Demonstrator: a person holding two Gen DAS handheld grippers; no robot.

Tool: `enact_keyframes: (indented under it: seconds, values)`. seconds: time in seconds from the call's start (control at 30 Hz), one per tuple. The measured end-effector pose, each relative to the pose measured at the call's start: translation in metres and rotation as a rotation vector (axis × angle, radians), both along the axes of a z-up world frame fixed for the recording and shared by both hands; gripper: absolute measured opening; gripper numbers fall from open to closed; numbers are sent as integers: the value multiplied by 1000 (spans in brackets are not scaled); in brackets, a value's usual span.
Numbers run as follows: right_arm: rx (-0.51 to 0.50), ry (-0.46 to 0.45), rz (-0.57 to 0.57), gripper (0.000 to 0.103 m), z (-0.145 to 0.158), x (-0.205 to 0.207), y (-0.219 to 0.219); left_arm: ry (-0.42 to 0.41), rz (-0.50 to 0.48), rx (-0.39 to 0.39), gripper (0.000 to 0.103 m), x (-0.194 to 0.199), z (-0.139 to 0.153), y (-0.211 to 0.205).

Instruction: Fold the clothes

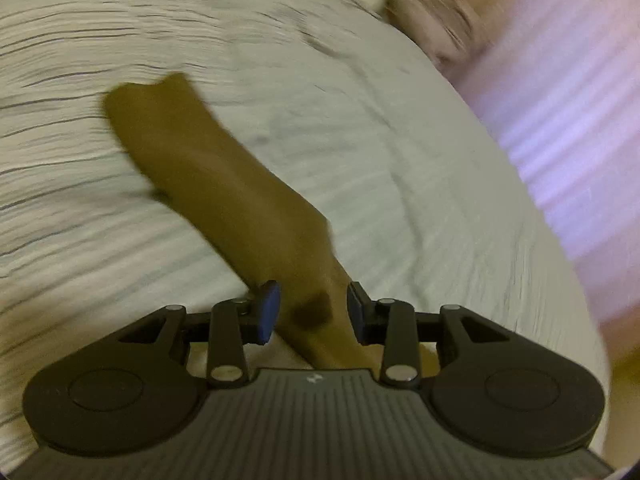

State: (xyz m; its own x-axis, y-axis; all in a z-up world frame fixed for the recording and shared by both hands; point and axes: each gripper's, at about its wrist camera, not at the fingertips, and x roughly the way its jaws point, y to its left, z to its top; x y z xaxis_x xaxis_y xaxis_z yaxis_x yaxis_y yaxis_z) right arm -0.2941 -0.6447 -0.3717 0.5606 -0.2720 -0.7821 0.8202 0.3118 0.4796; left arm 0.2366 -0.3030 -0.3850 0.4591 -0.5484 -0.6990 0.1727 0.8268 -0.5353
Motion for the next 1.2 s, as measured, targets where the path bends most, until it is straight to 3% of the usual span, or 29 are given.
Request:
enact_keyframes:
  seconds: [0.2, 0.33, 0.37, 0.43, 0.5, 0.57, 0.6, 0.67, 0.73, 0.77, 0.83, 0.87, 0.93, 1.0, 1.07, 1.1, 1.2]
  values:
    - [15, 50, -59, 66, 11, -10, 36, 62, 160, -37, 37, 18, -5, 55]
    - [21, 79, -102, 66, 12, 11, 49, 41, 184, -60, 37, 51, -21, 59]
    - [18, 89, -110, 66, 12, 14, 52, 51, 179, -57, 32, 59, -25, 58]
    - [10, 106, -115, 66, 13, 21, 60, 69, 158, -79, 2, 71, -30, 58]
    - [4, 126, -117, 66, 16, 27, 67, 41, 100, -45, 3, 77, -20, 55]
    - [0, 145, -121, 66, 18, 34, 70, 12, 64, -27, 3, 76, 7, 56]
    - [-5, 149, -122, 66, 20, 36, 70, -22, 38, 6, 3, 76, 21, 55]
    - [-16, 157, -126, 66, 24, 35, 75, -157, -58, 167, 7, 75, 41, 43]
    - [-18, 159, -135, 66, 24, 41, 74, -291, -154, 328, 23, 75, 60, 32]
    - [-17, 159, -140, 66, 23, 45, 74, -312, -184, 399, 31, 76, 61, 29]
    - [-11, 161, -142, 66, 22, 50, 74, -193, -174, 467, 20, 85, 36, 37]
    - [-9, 162, -140, 66, 23, 53, 75, -88, -112, 383, 17, 90, 27, 52]
    - [-16, 165, -128, 66, 25, 56, 77, 61, 55, 135, 17, 91, 17, 88]
    - [-25, 180, -120, 66, 25, 54, 79, 70, 151, -45, 19, 82, 19, 105]
    - [-19, 188, -135, 66, 22, 49, 81, 8, 108, -86, 20, 75, 25, 98]
    - [-11, 188, -147, 66, 20, 46, 81, -25, 42, -81, 20, 74, 27, 87]
    - [10, 183, -175, 66, 12, 38, 83, -77, -157, -6, 23, 69, 21, 49]
